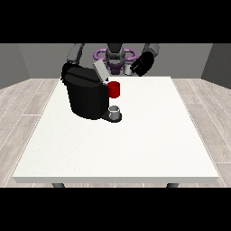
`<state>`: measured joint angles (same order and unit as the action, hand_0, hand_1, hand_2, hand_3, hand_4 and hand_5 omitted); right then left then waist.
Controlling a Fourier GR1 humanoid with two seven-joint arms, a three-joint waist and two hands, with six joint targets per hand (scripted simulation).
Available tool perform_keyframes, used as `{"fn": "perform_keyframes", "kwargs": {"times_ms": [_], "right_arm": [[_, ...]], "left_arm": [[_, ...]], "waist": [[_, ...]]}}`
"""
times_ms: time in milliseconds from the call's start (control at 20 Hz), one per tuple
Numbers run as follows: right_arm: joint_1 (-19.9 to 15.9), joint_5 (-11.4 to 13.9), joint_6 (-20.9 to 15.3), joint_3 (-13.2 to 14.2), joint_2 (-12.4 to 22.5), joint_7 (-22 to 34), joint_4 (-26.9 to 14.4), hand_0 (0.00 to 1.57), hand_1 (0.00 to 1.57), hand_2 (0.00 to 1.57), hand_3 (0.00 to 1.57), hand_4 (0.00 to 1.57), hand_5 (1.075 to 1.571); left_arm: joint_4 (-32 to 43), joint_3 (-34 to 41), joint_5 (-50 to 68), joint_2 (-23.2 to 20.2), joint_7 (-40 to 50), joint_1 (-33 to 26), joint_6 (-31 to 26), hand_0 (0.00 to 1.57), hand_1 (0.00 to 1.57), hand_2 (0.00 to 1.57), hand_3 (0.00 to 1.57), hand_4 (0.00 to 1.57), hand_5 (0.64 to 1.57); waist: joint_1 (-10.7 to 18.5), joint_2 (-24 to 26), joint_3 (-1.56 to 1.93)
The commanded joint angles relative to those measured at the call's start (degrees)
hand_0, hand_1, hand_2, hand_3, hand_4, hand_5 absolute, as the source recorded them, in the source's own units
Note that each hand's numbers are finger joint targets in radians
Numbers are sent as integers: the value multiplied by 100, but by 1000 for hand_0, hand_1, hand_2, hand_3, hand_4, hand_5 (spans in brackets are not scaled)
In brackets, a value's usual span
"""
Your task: Insert the coffee pod into the coffee machine and close the lid
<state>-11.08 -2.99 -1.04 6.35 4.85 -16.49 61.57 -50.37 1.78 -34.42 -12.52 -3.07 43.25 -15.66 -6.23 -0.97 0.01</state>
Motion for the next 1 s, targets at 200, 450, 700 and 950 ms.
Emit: {"fn": "perform_keyframes", "kwargs": {"times_ms": [200,450,700,950], "right_arm": [[-172,-305,428,231,293,-113,-36,0,0,0,0,213,1571],[-406,-241,223,82,53,-116,175,0,0,0,0,257,1571],[-877,-195,633,-98,364,69,536,0,0,0,0,125,1571],[-931,-238,1014,-30,420,-670,42,0,0,0,0,68,1571]], "left_arm": [[-121,440,328,-67,562,812,-192,1413,1413,1443,1370,624,1571],[218,620,310,-127,422,1019,179,1352,1352,1398,1316,611,1571],[588,1110,453,-586,425,1606,417,1469,1469,1473,1358,639,1571],[563,1070,416,-702,627,2033,387,1459,1459,1456,1381,604,1571]], "waist": [[-227,-236,0],[-470,-708,-1],[-876,-1379,-3],[-755,-1649,2]]}}
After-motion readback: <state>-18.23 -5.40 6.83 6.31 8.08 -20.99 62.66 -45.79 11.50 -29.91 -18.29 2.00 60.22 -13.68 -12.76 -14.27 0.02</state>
